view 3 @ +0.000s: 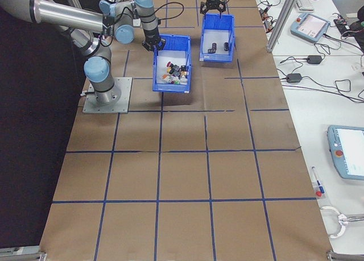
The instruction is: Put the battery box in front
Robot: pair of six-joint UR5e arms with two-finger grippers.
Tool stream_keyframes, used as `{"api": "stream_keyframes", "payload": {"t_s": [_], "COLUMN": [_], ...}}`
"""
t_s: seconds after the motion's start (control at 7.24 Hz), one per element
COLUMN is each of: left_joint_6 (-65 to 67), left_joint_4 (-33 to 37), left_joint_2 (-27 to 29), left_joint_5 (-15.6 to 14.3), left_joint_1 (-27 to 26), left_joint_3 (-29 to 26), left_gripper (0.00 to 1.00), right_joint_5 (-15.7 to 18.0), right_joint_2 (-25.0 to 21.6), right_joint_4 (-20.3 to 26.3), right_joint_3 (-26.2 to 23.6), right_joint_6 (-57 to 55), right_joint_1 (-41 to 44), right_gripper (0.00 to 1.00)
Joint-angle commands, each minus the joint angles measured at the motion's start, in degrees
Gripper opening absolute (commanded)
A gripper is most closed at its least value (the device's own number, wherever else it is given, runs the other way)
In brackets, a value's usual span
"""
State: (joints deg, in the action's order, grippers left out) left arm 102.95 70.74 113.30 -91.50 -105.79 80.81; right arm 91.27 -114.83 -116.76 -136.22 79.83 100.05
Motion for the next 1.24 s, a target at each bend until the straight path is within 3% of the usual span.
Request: {"api": "stream_keyframes", "payload": {"t_s": [0.0,0.41,0.69,1.11], "left_joint_6": [-6.57,-39.62,-62.31,-93.10], "left_joint_4": [7.46,18.09,18.74,19.52], "left_joint_2": [-3.85,-10.45,-12.74,-16.88], "left_joint_5": [0.10,0.01,0.10,0.01], "left_joint_1": [2.15,9.70,13.14,13.77], "left_joint_3": [-2.24,-2.07,-1.63,1.00], "left_gripper": [1.00,1.00,1.00,1.00], "right_joint_5": [0.05,0.04,0.22,3.72], "right_joint_2": [0.04,1.96,6.43,12.50], "right_joint_4": [-0.22,-1.88,-4.35,-8.38], "right_joint_3": [-0.01,0.43,2.44,3.77], "right_joint_6": [-2.30,-7.31,-12.48,-18.48], "right_joint_1": [1.38,6.81,11.81,19.80], "right_gripper": [0.00,0.00,0.00,0.00]}}
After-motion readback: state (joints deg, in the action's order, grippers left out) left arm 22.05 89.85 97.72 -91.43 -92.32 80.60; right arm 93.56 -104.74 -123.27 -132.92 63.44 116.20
